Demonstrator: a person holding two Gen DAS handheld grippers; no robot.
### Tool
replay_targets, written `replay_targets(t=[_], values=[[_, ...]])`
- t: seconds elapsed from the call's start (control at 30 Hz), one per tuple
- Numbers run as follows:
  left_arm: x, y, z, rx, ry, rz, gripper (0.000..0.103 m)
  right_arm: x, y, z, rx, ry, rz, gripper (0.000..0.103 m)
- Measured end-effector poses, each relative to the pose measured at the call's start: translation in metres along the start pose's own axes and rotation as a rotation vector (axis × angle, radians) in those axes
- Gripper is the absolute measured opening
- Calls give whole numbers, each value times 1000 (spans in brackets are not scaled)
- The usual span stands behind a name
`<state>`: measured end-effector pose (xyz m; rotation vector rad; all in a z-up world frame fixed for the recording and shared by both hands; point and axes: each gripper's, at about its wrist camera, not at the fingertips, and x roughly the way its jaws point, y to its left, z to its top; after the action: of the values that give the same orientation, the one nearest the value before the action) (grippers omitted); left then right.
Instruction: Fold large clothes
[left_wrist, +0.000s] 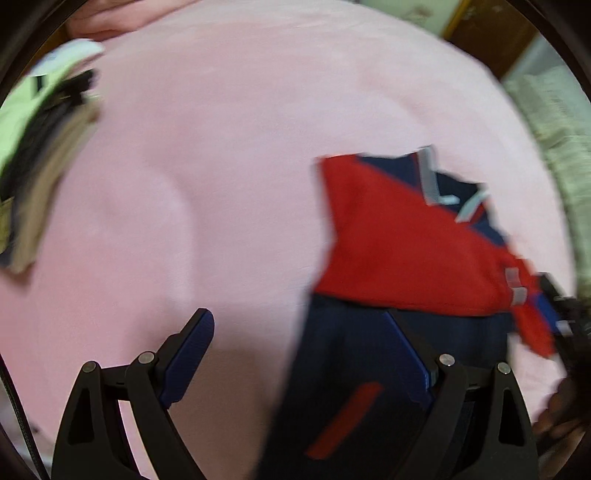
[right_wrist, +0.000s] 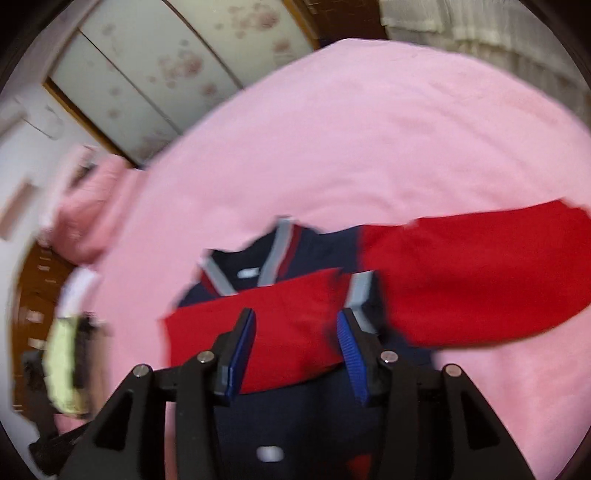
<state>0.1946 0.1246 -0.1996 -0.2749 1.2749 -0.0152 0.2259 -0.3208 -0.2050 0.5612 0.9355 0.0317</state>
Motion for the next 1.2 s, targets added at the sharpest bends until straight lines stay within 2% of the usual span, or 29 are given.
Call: replay_targets(t=[0.07, 0.1, 0.13, 0.17, 0.23, 0.3, 0.37, 0.43, 0.5, 0.53, 0.6, 0.67, 0.73, 0.77, 0.83, 0.9, 1.0, 1.07, 1.17, 1.2], values=[[4, -15, 11, -10, -2, -81, 86, 22, 6, -9, 45, 86, 113, 45], [13, -26, 23, -12, 9, -124, 80, 35, 7, -12, 75, 127, 151, 34], [25, -37, 37, -6, 33, -161, 57, 48, 9, -17, 104, 169, 190, 23], [32, -44, 41, -3, 57, -182, 32, 60, 12, -22, 121, 199, 207, 5], [53, -64, 63, -3, 125, -211, 14, 75, 17, -29, 132, 232, 219, 2], [68, -71, 64, 5, 155, -218, 13, 84, 20, -32, 132, 249, 247, 1], [87, -75, 56, 22, 180, -171, 9, 89, 20, -31, 96, 250, 207, 1], [99, -77, 60, 14, 180, -140, 7, 87, 15, -25, 44, 211, 128, 1], [98, -64, 61, -12, 154, -109, 4, 76, -8, -13, 14, 149, -31, 0], [99, -58, 61, -22, 150, -100, 2, 70, -24, -8, 30, 127, -84, 0], [107, -46, 62, -55, 159, -135, 1, 58, -48, -3, 69, 103, -82, 0], [108, -38, 61, -100, 161, -158, 1, 41, -43, 0, -31, 36, -175, 0], [109, -39, 61, -114, 159, -149, 1, 28, -32, 1, -124, -36, -328, 0], [108, -40, 60, -112, 155, -140, 1, 23, -30, 3, -137, -58, -342, 0], [108, -49, 57, -105, 134, -125, 1, 11, -24, 7, -127, -117, -305, 0], [95, -59, 58, -90, 94, -147, 1, 9, -7, 11, -149, -128, -194, 0], [79, -74, 61, -48, 36, -205, 2, 31, 20, 10, -178, -28, -6, 0], [80, -83, 68, -38, 18, -237, 2, 57, 30, 4, -120, 47, 107, 0], [93, -87, 80, -65, 12, -258, 2, 94, 33, -5, 14, 144, 221, 0], [100, -91, 84, -80, 9, -258, 2, 107, 35, -7, 27, 165, 220, 0]])
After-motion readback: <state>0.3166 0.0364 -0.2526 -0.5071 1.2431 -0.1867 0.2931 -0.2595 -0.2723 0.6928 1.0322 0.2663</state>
